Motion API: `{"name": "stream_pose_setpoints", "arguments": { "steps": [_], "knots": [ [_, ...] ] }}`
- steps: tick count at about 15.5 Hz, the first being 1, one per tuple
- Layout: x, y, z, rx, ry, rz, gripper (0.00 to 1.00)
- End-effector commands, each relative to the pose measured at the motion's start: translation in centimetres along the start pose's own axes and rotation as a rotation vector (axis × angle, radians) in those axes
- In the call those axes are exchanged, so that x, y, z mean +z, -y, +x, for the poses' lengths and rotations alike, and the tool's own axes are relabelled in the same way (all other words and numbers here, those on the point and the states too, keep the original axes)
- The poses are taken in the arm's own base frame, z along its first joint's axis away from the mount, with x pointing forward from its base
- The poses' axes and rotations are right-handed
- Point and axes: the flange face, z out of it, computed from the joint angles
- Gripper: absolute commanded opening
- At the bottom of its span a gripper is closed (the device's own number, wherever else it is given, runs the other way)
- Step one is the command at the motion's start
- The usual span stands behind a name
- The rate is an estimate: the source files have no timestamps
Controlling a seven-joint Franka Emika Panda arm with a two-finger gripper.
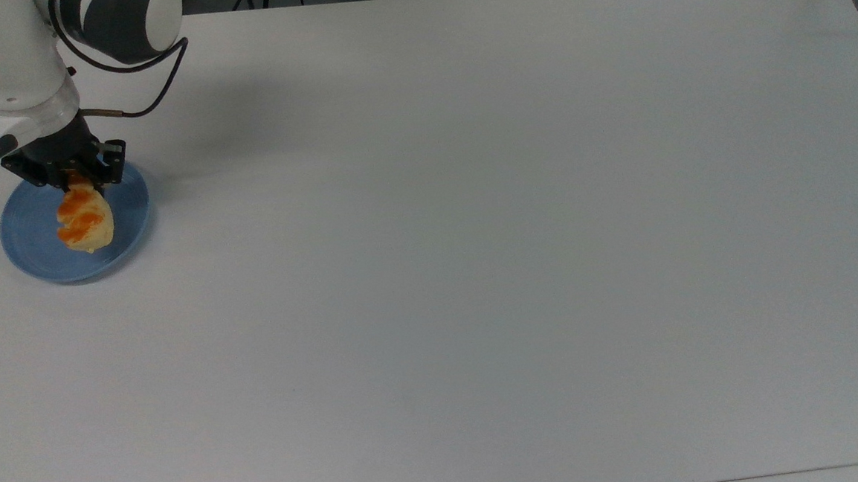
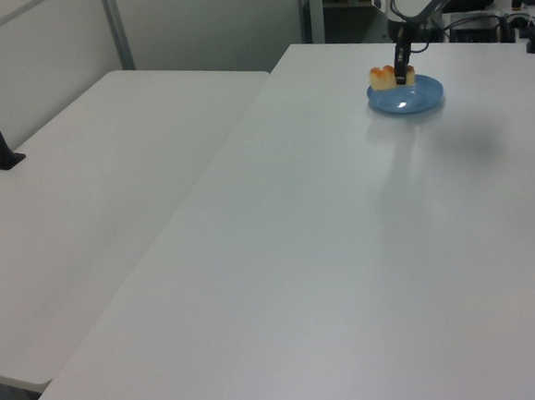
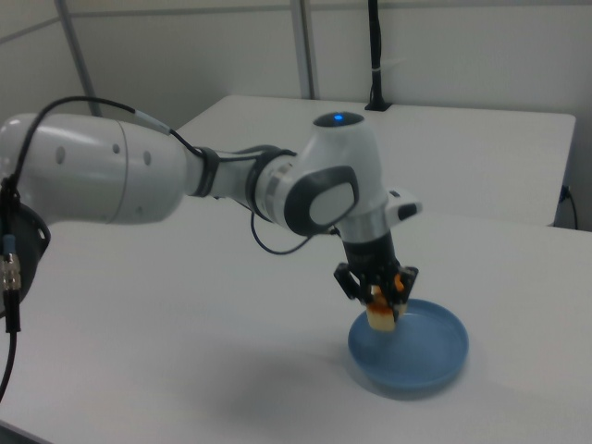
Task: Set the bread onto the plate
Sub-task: 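Carry the bread roll over the blue plate and lower it, then open the gripper to release the bread roll onto the plate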
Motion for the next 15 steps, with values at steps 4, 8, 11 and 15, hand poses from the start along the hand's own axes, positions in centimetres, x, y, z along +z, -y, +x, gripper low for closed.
{"name": "stream_pose_setpoints", "arguments": {
  "steps": [4,8,11,15],
  "knots": [
    [3.5,-1.9,-1.5,-0.074,0.049,-0.010,0.34],
    [4.9,-2.9,-2.0,-0.074,0.052,-0.033,0.63],
    [5.0,-3.2,-2.3,-0.067,0.054,-0.037,1.00],
    [3.3,-3.3,-2.3,-0.019,0.039,-0.035,1.00]
  ]
}}
